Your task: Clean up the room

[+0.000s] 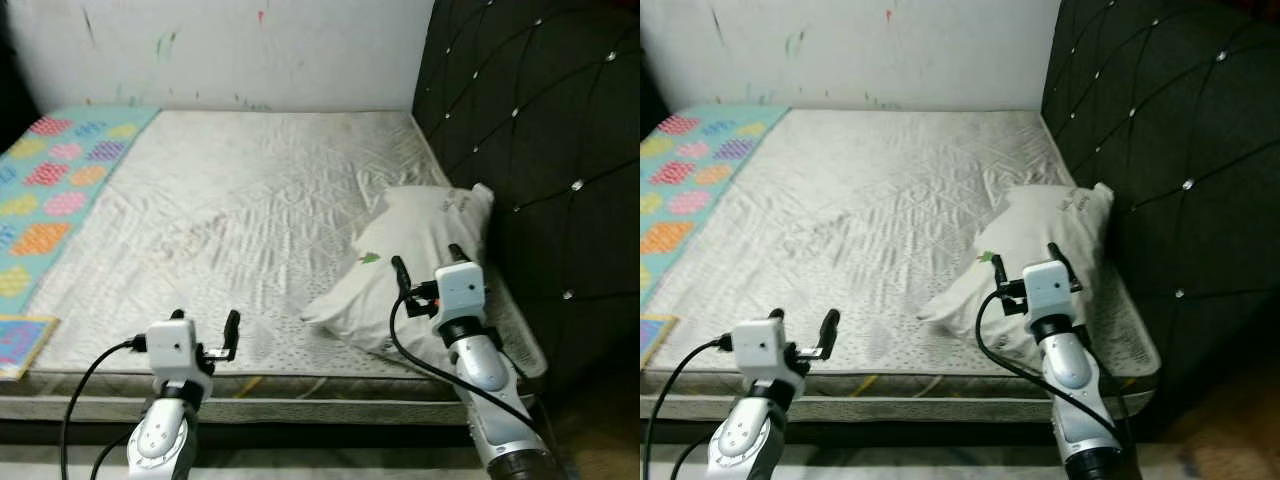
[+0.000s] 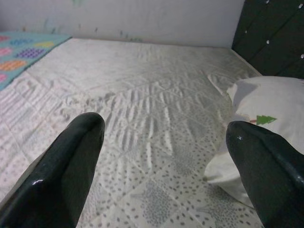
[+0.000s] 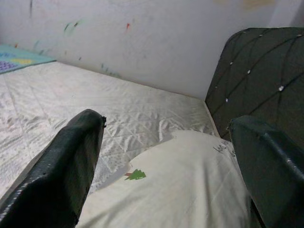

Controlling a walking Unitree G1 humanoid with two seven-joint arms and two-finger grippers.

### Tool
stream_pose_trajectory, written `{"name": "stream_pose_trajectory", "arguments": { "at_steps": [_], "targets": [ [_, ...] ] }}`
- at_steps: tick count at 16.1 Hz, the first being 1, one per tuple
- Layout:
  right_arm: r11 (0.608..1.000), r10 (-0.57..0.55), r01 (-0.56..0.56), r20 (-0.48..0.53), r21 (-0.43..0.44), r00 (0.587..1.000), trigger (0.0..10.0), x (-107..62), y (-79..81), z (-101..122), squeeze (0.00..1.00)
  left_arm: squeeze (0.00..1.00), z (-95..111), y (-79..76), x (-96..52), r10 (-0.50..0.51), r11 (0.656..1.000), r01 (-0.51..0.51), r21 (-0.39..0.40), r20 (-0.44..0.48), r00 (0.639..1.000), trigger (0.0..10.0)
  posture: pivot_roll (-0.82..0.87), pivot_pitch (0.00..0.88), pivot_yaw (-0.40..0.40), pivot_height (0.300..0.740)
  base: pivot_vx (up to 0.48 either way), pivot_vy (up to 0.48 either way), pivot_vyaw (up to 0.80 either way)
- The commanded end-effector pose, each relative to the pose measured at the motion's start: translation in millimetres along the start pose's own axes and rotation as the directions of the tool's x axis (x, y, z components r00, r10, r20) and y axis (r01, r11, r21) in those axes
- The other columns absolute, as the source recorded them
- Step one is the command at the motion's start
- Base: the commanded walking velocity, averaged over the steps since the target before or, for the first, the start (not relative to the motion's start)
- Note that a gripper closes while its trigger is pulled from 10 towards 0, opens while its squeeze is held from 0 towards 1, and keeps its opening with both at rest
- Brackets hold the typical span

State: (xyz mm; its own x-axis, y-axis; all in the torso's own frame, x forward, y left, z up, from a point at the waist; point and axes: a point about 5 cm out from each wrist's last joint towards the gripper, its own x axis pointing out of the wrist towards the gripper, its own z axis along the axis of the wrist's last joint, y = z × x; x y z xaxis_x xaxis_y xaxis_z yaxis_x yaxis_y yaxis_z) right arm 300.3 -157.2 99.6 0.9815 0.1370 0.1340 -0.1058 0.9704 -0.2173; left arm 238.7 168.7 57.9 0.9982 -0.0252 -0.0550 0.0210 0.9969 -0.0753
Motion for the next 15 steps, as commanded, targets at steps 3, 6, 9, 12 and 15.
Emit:
{"name": "stream_pose_trajectory", "arguments": {
  "at_steps": [3,6,9,12,15],
  "targets": [
    [0.999,-0.031,0.031,0.009,0.007,0.999,10.0,-2.6,-1.0,0.9,0.00,0.00,5.0,-2.2,6.6,-0.052,0.999,0.052,0.012,0.002,0.999,10.0,-0.11,0.000,0.060,0.740,0.000,0.000,0.00],
    [1.000,-0.029,0.029,0.005,0.007,1.000,10.0,-5.1,-1.1,-0.1,0.00,0.00,4.2,-8.5,8.3,-0.057,0.998,0.057,0.009,0.002,0.998,10.0,-0.11,0.000,0.049,0.740,0.000,0.000,0.00],
    [1.000,-0.007,0.007,0.000,-0.005,1.000,10.0,-3.8,-0.2,-0.8,0.00,0.00,5.7,-16.5,9.4,-0.066,0.998,0.066,0.001,0.012,0.998,10.0,-0.09,0.000,0.029,0.740,0.000,0.000,0.00],
    [1.000,0.008,-0.008,0.002,-0.008,1.000,10.0,0.2,4.3,0.4,0.00,0.00,6.7,-15.4,7.2,-0.059,0.998,0.059,-0.002,0.016,0.998,10.0,-0.08,0.000,0.018,0.740,0.000,-0.087,0.00],
    [1.000,0.025,-0.025,0.003,-0.002,1.000,10.0,3.1,7.4,1.0,0.00,0.00,6.7,-12.2,4.9,-0.040,0.999,0.040,-0.001,0.017,0.999,10.0,-0.07,0.000,0.007,0.740,0.000,-0.273,0.00]
  ]
}}
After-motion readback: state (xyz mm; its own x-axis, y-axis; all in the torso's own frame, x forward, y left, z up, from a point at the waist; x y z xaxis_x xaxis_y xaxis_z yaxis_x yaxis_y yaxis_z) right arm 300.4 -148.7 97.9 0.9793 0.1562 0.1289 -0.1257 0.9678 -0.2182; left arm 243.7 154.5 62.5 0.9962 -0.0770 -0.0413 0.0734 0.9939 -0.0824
